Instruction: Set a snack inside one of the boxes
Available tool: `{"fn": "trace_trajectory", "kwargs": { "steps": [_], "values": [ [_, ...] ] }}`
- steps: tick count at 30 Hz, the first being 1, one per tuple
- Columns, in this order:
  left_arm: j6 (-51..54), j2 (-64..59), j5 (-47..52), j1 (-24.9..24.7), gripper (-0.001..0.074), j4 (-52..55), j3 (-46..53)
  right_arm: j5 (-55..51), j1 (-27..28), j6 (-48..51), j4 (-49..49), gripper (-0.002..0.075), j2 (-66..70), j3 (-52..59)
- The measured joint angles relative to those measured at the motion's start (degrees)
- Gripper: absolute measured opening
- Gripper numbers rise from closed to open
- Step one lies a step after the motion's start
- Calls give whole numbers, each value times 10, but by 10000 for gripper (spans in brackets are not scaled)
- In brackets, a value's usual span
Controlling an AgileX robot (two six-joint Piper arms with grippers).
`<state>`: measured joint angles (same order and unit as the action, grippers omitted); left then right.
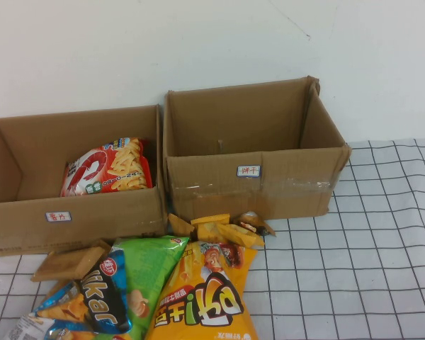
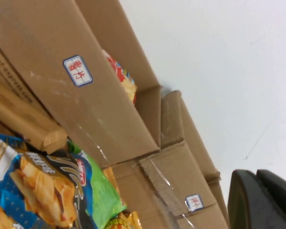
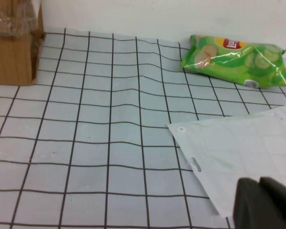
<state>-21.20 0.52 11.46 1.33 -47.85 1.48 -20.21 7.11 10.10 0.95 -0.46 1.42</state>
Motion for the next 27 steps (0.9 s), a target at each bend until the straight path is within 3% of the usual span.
{"fn": "trace_trajectory", "kwargs": {
  "steps": [4, 9, 15, 20, 23, 27],
  "values": [
    [42, 0, 2, 0, -1, -9, 0, 0, 0, 0, 0, 1, 0, 0],
    [229, -6, 108, 0, -1, 12, -80, 0, 0, 0, 0, 1, 0, 0],
    [307, -149, 314, -2, -1, 230, -268, 0, 0, 0, 0, 0, 0, 0],
    [386, -299, 404, -53, 8, 349, -377, 0, 0, 0, 0, 0, 0, 0],
    [459, -376, 415, -108, 73, 372, -403, 0, 0, 0, 0, 0, 0, 0],
    [511, -481, 412, -180, 303, 411, -409, 0, 0, 0, 1, 0, 0, 0]
  ]
}}
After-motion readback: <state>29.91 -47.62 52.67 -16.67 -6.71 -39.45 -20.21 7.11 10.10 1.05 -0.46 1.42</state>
